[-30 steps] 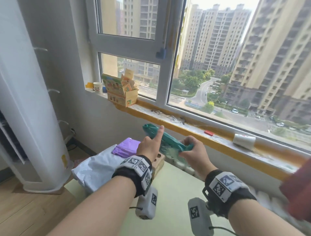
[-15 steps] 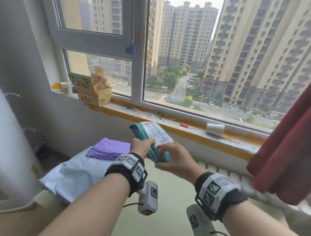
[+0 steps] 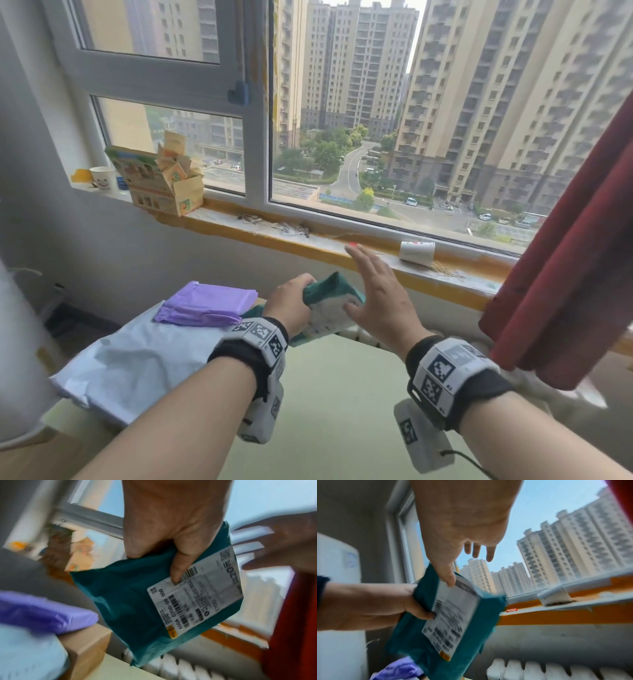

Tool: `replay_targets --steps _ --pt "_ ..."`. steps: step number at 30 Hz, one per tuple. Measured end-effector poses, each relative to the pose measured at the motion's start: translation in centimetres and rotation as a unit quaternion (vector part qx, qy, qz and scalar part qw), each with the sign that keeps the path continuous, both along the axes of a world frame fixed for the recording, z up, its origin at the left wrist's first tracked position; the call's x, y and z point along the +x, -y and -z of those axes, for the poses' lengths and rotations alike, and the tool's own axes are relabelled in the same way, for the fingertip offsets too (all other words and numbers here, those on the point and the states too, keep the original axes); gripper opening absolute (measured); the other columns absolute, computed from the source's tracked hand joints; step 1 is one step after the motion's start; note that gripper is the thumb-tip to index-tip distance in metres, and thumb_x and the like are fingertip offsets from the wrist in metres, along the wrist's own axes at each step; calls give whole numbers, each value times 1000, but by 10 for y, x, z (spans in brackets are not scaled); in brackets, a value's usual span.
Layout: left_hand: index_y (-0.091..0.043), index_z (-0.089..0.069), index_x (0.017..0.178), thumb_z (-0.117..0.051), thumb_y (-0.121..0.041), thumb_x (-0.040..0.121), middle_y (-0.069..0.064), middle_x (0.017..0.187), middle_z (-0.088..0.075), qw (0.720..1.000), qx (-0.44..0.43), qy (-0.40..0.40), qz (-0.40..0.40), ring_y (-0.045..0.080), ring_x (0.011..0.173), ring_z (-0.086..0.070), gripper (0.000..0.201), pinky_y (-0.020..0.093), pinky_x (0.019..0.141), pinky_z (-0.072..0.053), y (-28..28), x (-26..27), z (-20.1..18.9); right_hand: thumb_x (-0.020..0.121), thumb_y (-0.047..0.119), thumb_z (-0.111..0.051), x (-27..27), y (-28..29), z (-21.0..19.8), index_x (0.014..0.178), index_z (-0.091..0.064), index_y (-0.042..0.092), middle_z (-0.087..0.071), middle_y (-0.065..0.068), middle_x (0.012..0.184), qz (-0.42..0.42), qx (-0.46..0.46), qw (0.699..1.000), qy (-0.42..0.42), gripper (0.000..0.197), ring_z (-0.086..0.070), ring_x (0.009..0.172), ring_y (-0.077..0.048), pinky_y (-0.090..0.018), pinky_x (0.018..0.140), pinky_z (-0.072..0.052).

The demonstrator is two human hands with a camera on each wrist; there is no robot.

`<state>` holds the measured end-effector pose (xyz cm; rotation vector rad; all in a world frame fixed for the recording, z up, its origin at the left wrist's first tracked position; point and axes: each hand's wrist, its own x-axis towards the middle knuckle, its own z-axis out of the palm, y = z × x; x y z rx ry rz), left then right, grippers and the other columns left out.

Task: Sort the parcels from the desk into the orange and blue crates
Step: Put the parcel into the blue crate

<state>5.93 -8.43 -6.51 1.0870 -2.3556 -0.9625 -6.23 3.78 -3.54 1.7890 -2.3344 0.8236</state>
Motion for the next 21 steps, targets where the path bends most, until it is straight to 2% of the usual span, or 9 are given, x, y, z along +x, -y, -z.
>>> replay_targets --steps 2,5,7,10,13,15,18,20,21 --pt "-30 -58 100 -48 -1 85 1 100 -67 996 -64 60 34 27 97 -62 35 36 80 -51 -9 -3 -1 84 14 -67 9 1 2 153 -27 26 -43 2 148 -21 67 995 -69 81 -39 135 -17 -26 111 -33" --pt "-29 -61 115 -50 -1 84 -1 113 -66 988 -96 91 81 25 106 -60 44 35 89 -49 -16 -8 -2 87 12 -57 16 2 8 138 -45 25 -58 2 124 25 141 984 -110 54 -55 114 -21 -33 90 -49" --pt "-29 -64 114 -53 -2 84 -2 113 -64 980 -116 110 118 24 106 -59 42 34 90 -46 -18 -10 -1 90 14 -54 15 0 9 124 -57 24 -63 2 114 67 183 974 -119 36 -61 106 -23 -33 81 -48" --pt "-29 -65 110 -59 -6 83 -4 110 -65 971 -133 121 157 21 102 -59 36 31 88 -47 -24 -15 3 92 20 -53 11 -7 13 113 -63 25 -67 0 105 94 246 957 -122 23 -64 98 -25 -31 76 -46" --pt "-32 -64 106 -67 -13 82 -7 108 -66 976 -134 87 146 18 100 -60 31 32 88 -49 -27 -23 7 92 20 -51 2 -17 19 103 -65 29 -62 5 91 129 243 958 -79 19 -60 86 -21 -29 70 -42" --pt "-31 -60 116 -69 -13 80 -9 117 -60 977 -159 47 132 15 111 -55 42 34 99 -43 -24 -29 7 93 19 -49 -5 -25 19 100 -64 30 -60 7 88 162 226 960 -43 20 -55 81 -18 -29 69 -42" --pt "-26 -36 142 -67 -13 79 -1 144 -36 977 -201 9 77 18 135 -32 71 43 117 -23 -17 -35 3 92 15 -47 -17 -39 15 96 -63 27 -65 4 91 227 187 955 31 21 -57 81 -20 -30 67 -45" --pt "-24 -20 148 -66 -15 81 6 153 -18 979 -204 -19 21 23 142 -21 82 44 118 -19 -16 -40 3 91 11 -47 -28 -47 15 92 -62 25 -64 3 86 268 139 947 110 21 -59 79 -21 -32 65 -48" --pt "-24 -14 150 -67 -19 82 8 154 -14 983 -179 -39 3 24 144 -19 86 44 118 -21 -18 -43 3 90 10 -48 -33 -51 16 89 -62 24 -66 1 85 280 104 940 166 20 -61 79 -23 -37 66 -54"
